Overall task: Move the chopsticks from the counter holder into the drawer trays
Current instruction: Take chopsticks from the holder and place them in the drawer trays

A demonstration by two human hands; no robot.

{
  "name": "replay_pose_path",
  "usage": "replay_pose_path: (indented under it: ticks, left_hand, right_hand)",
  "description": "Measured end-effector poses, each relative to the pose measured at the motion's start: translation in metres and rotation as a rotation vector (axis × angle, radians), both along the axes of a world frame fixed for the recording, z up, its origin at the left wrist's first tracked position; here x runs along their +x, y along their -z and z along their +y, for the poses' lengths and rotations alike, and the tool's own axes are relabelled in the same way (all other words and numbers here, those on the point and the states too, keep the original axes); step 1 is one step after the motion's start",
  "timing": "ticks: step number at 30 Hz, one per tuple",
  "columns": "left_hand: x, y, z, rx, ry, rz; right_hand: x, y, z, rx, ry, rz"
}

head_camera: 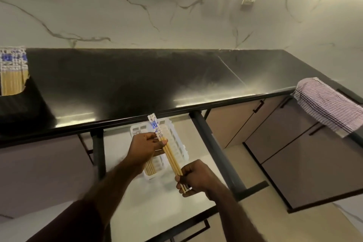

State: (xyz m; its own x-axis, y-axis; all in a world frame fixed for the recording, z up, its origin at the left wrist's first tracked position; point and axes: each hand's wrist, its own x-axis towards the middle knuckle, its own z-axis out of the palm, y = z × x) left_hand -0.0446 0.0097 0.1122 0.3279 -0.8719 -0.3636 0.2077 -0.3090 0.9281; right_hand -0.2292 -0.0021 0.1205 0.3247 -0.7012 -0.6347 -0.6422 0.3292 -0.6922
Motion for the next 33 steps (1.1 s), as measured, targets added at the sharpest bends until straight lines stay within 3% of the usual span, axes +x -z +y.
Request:
replay_pose_path:
  ticks: [11, 19, 24, 30, 33]
  left_hand:
    - [0.034, 0.093, -0.06, 0.304, 0.069, -0.086]
    - [0.047, 0.127, -0.09, 0.375, 0.149, -0.365]
    - [0.055, 0.137, -0.104, 0.379, 0.315, -0.663]
    - [0.065, 0.159, -0.109, 0.344, 0.463, -0.802]
    - [0.067, 0.174, -0.108, 0.344, 0.582, -0.88]
  right_hand:
    - [0.056, 0.084, -0.05, 0.124, 0.048, 0.218]
    - [0.095, 0.123, -0.096, 0.193, 0.09, 0.272]
    - [0.117, 0.145, -0.115, 0.216, 0.062, 0.289]
    - [0.125, 0.232, -0.13, 0.177, 0.038, 0.332]
    - [0.134, 0.207, -0.122, 0.143, 0.033, 0.367]
